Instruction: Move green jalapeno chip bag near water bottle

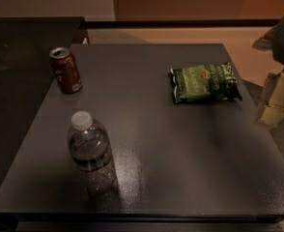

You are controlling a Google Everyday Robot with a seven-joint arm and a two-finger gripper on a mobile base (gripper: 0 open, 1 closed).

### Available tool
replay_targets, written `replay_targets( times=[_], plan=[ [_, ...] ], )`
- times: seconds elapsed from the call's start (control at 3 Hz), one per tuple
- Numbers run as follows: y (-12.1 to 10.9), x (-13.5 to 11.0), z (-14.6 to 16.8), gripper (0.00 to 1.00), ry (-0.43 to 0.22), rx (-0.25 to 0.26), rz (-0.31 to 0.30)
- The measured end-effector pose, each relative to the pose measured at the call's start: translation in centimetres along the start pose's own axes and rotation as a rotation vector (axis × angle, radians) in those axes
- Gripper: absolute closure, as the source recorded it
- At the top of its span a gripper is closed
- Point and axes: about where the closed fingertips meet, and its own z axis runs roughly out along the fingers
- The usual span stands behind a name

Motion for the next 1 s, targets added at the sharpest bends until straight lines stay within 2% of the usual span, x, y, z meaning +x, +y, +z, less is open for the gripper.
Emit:
replay_targets(
  times=[0.33, 0.67, 1.0],
  plan=[
    [0.0, 0.0, 0.0, 0.00, 0.000, 0.000, 0.000],
    [-0.9, -0.5, 0.8, 0.00, -0.037, 0.001, 0.018],
    [-2.5, -0.8, 2.4, 0.00, -0.097, -0.001, 0.068]
  ],
)
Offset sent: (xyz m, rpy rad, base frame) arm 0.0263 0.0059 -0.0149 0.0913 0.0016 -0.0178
